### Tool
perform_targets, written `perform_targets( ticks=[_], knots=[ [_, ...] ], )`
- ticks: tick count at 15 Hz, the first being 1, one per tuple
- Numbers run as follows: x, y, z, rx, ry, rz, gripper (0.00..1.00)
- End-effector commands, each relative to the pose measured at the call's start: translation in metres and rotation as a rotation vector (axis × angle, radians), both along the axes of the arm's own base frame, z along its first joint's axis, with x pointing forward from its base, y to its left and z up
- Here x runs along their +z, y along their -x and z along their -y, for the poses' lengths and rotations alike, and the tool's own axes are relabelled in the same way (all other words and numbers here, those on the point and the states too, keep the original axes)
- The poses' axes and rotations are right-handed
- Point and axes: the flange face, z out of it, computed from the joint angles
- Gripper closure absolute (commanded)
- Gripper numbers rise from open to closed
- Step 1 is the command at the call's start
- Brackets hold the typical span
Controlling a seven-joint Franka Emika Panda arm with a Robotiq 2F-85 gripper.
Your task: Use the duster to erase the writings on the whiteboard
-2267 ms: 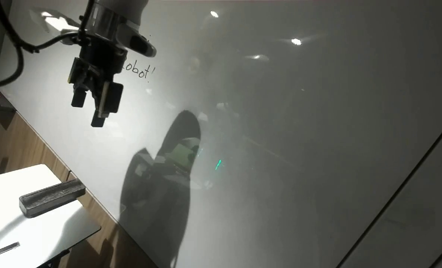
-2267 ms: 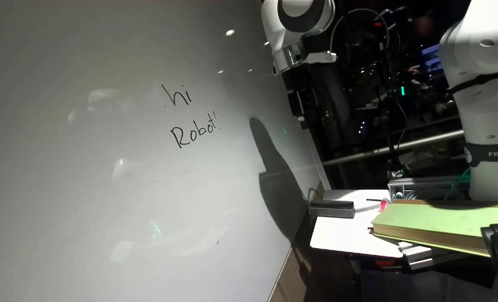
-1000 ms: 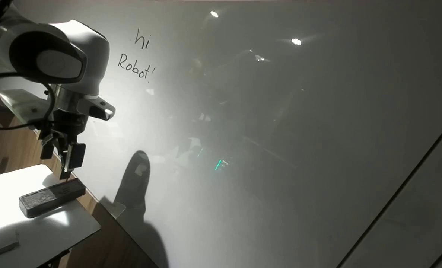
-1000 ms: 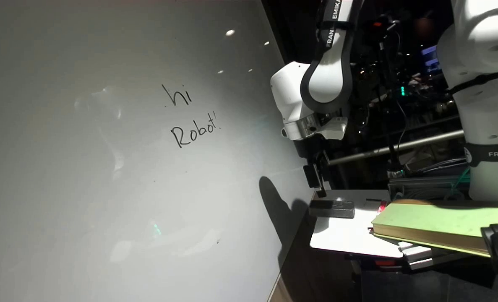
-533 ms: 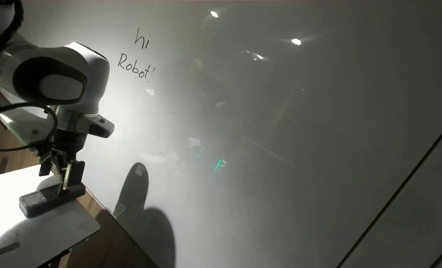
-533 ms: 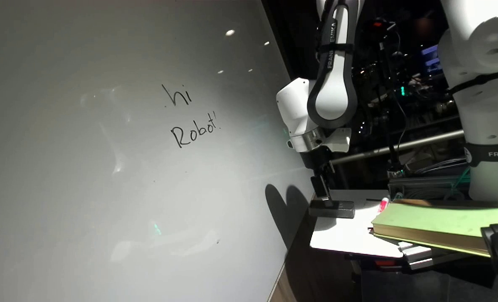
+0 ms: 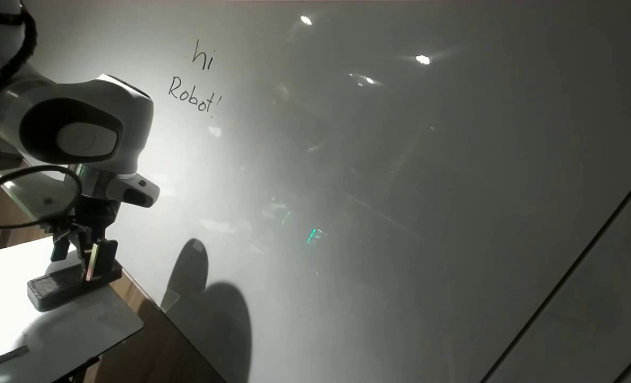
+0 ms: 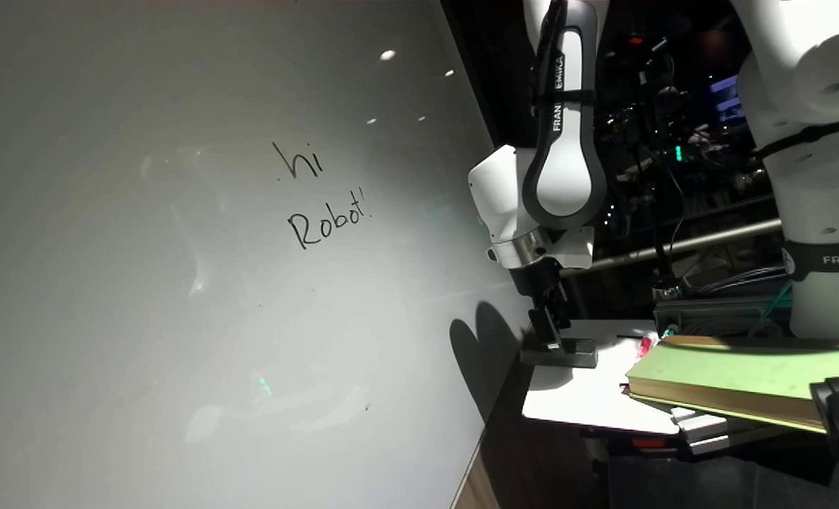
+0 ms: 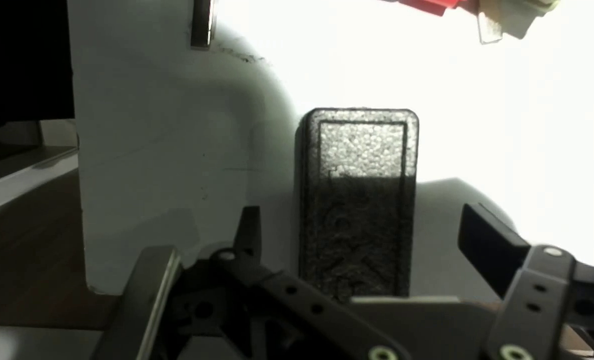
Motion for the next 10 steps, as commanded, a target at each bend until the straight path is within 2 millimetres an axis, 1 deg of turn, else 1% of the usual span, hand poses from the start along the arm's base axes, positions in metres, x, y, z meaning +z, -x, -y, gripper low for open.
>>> perform_targets(
  ticks=[1, 6, 8, 10],
  knots=[
    [-0.0058, -0.0012, -0.0003, 0.001, 0.004, 0.017, 0.19],
    [-0.0086, -0.0007, -0.0047, 0.012, 0.007, 0.017, 0.58],
    [-0.0077, -0.0008, -0.0067, 0.017, 0.011, 0.018, 0.71],
    [-0.0003, -0.0018, -0.0099, 0.022, 0.019, 0.024, 0.71]
  ],
)
